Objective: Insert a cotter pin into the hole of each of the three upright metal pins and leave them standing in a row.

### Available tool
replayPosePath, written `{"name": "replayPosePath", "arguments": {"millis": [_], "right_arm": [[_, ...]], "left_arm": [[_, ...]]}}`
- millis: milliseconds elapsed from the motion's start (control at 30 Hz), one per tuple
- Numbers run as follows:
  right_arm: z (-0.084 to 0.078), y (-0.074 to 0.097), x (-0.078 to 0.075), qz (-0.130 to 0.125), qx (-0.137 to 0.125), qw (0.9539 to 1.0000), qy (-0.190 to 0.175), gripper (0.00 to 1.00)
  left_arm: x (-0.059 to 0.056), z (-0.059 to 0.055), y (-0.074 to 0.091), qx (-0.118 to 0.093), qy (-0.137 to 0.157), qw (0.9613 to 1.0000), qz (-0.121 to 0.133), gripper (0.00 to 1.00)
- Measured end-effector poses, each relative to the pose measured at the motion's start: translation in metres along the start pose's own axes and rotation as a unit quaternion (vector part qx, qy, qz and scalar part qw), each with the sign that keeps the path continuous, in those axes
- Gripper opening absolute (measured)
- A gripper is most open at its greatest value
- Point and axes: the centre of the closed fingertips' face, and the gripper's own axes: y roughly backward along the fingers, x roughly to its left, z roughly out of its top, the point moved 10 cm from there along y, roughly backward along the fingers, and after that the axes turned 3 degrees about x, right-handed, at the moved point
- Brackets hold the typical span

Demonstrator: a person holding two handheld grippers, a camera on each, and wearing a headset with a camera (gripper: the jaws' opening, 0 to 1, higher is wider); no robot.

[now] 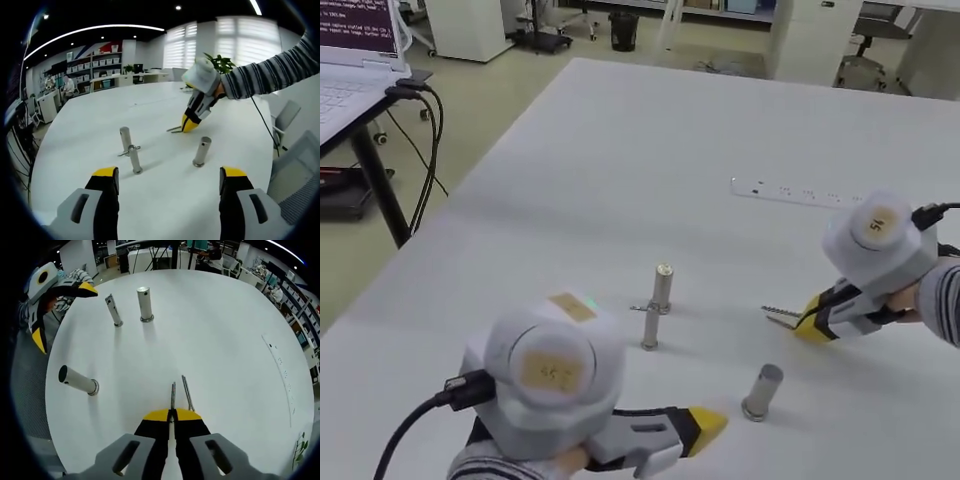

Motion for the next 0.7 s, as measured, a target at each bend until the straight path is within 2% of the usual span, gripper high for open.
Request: {"name": "replayPosePath", "arguments": {"millis": [167,400,433,500,700], "right_arm": [[-0.001,0.012,0.003,-0.015,-0.025,0.9996,-0.001,0.0],[-0.004,0.032,0.013,-0.032,-0.04,0.9986,0.01,0.0],[-0.005,0.034,0.015,-0.035,-0.042,0.9984,0.012,0.0],[-0.006,0.04,0.02,-0.041,-0.045,0.998,0.018,0.0],[-0.012,0.055,0.034,-0.049,-0.06,0.9967,0.026,0.0]], "left_arm": [[-0.004,0.0,-0.001,0.002,-0.012,0.9999,-0.009,0.77],[-0.009,-0.001,-0.002,0.005,-0.008,0.9997,-0.024,0.76],[-0.01,0.0,-0.001,0.006,-0.005,0.9996,-0.026,0.75],[-0.013,0.004,0.002,-0.007,-0.011,0.9995,-0.03,0.74],[-0.019,0.01,0.004,-0.005,-0.013,0.9991,-0.041,0.7]]}}
